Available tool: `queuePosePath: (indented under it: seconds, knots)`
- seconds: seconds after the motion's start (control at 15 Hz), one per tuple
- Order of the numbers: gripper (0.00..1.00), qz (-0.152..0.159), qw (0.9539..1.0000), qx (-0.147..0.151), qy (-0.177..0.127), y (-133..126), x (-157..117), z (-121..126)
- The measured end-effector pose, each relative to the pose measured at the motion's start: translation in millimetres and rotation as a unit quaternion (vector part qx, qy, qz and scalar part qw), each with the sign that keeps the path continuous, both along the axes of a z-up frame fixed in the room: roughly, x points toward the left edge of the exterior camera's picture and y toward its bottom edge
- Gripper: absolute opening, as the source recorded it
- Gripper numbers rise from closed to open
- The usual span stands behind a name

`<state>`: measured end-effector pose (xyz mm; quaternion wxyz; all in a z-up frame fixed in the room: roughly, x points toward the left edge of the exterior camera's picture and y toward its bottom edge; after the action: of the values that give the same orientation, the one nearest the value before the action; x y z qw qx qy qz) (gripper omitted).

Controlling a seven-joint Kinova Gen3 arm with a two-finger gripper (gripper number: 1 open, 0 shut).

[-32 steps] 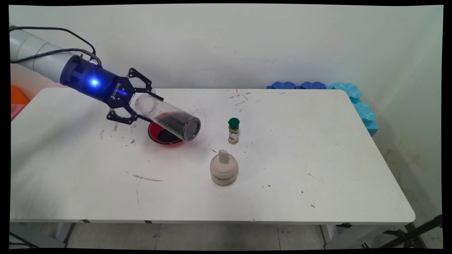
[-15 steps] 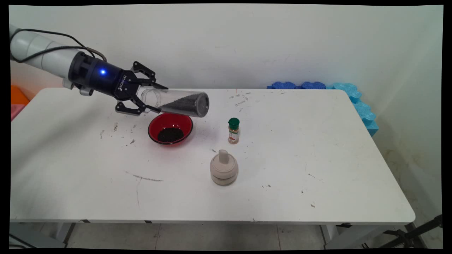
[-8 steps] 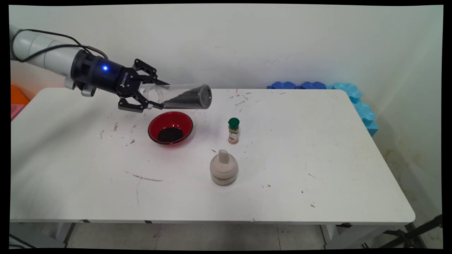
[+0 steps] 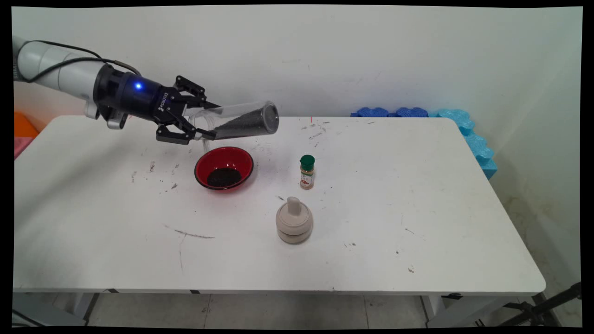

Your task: Pour the black seasoning powder in the red bowl

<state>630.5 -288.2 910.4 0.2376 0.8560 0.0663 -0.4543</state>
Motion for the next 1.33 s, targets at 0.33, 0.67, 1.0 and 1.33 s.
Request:
queuePosePath:
  seconds: [0.33, 0.67, 1.0, 1.33]
  knots:
    - [0.0, 0.009, 0.9998, 0.009, 0.015, 1, 1, -2]
    - [0.0, 0.017, 0.9994, 0.016, 0.025, 3, 1, -4]
    - [0.0, 0.026, 0.9989, 0.021, 0.032, 0, -2, -6]
    - [0.0, 0.035, 0.9984, 0.024, 0.038, -8, -9, -8]
